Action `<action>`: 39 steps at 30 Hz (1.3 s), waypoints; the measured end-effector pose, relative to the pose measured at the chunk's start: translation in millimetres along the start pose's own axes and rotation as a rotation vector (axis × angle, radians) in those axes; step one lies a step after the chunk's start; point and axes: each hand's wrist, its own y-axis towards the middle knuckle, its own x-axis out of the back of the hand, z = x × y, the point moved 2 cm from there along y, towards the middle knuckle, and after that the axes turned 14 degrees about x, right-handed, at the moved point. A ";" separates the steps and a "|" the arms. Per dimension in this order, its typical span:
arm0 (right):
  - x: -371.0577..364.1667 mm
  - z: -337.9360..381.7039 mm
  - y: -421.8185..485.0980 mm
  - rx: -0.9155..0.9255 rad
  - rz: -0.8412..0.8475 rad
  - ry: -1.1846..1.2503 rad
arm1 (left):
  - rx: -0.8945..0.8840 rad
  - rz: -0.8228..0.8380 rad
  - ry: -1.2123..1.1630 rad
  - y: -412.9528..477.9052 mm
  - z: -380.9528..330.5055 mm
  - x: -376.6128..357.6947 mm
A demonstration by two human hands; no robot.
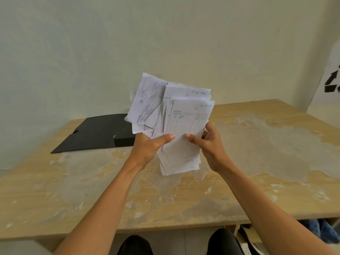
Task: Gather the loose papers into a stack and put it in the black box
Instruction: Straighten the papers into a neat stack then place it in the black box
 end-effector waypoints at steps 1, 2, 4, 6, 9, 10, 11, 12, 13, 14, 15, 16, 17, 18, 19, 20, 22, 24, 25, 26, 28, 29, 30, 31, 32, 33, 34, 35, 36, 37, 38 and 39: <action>1.2 -1.1 -0.8 -0.004 0.000 -0.007 | 0.036 -0.011 -0.001 -0.2 2.3 0.4; 2.4 -1.6 -1.7 -0.010 0.000 -0.016 | 0.064 -0.017 -0.009 0.0 3.9 0.6; 4.9 -2.2 -3.0 -0.025 -0.006 -0.036 | 0.067 -0.022 -0.041 1.8 4.9 0.7; 7.3 -4.1 -4.1 -0.042 -0.016 -0.052 | 0.052 -0.035 -0.062 5.0 5.2 0.8; 8.6 -8.0 -5.5 -0.056 -0.018 -0.085 | 0.059 -0.040 -0.076 9.0 6.4 -0.4; 8.2 -8.7 -5.7 -0.051 -0.014 -0.105 | 0.059 -0.036 -0.080 10.0 5.9 -1.2; 7.9 -9.3 -5.7 -0.044 -0.013 -0.123 | 0.057 -0.033 -0.078 11.3 5.3 -1.7; 7.8 -9.1 -5.6 -0.037 -0.015 -0.136 | 0.051 -0.031 -0.077 12.0 4.1 -2.6; 8.1 -9.7 -5.4 -0.031 -0.020 -0.141 | 0.045 -0.039 -0.078 12.7 3.1 -3.2; 8.6 -10.7 -5.6 -0.027 -0.023 -0.146 | 0.042 -0.057 -0.083 13.1 2.3 -3.6; 9.1 -12.9 -5.8 -0.030 -0.024 -0.158 | 0.041 -0.078 -0.085 13.7 2.1 -3.6; 9.6 -15.4 -6.5 -0.042 -0.021 -0.177 | 0.047 -0.092 -0.083 14.2 2.9 -3.2; 9.8 -18.4 -7.2 -0.062 -0.014 -0.201 | 0.061 -0.095 -0.077 14.3 4.2 -2.8; 9.6 -21.2 -8.0 -0.081 -0.002 -0.226 | 0.077 -0.088 -0.066 14.4 5.6 -2.5; 9.6 -24.0 -8.9 -0.094 0.010 -0.252 | 0.091 -0.081 -0.046 14.7 7.7 -1.8; 9.8 -26.3 -9.7 -0.098 0.017 -0.276 | 0.102 -0.080 -0.023 15.0 9.3 -1.2; 9.8 -28.8 -10.8 -0.098 0.018 -0.299 | 0.115 -0.088 0.018 16.0 11.5 0.0; 9.4 -28.4 -10.4 -0.115 0.040 -0.318 | 0.111 -0.093 0.039 17.0 11.7 0.4; 8.8 -26.7 -9.7 -0.127 0.065 -0.341 | 0.104 -0.093 0.048 17.6 11.6 0.6; 8.7 -22.9 -8.3 -0.126 0.086 -0.379 | 0.097 -0.091 0.053 17.9 11.4 0.5; 11.1 -9.9 -1.3 -0.050 0.033 -0.541 | 0.086 -0.081 0.048 17.8 10.7 0.0; 13.2 -0.2 5.1 0.028 -0.035 -0.649 | 0.083 -0.075 0.046 18.1 10.7 -0.2; 13.4 12.1 13.5 0.125 -0.090 -0.755 | 0.082 -0.071 0.048 18.4 10.4 -0.6; 10.4 25.2 23.7 0.232 -0.105 -0.847 | 0.082 -0.068 0.051 18.8 10.3 -0.9; 4.0 38.9 35.1 0.343 -0.073 -0.927 | 0.084 -0.063 0.046 19.0 10.3 -1.2; -5.7 52.7 47.4 0.445 0.001 -0.998 | 0.087 -0.056 0.034 19.3 10.4 -1.5; -17.7 65.1 59.4 0.528 0.096 -1.052 | 0.096 -0.051 0.020 19.4 10.6 -1.5; -30.6 75.2 70.8 0.582 0.200 -1.088 | 0.105 -0.048 0.013 19.3 10.7 -1.4; -43.6 83.4 81.1 0.603 0.305 -1.122 | 0.112 -0.050 0.015 19.0 11.1 -1.0; -56.4 88.8 90.8 0.595 0.409 -1.159 | 0.116 -0.052 0.023 18.5 11.5 -0.6; -67.7 92.0 99.4 0.565 0.510 -1.205 | 0.118 -0.054 0.028 17.8 11.7 -0.1; -77.0 92.6 107.0 0.517 0.611 -1.251 | 0.120 -0.052 0.031 17.0 12.1 0.5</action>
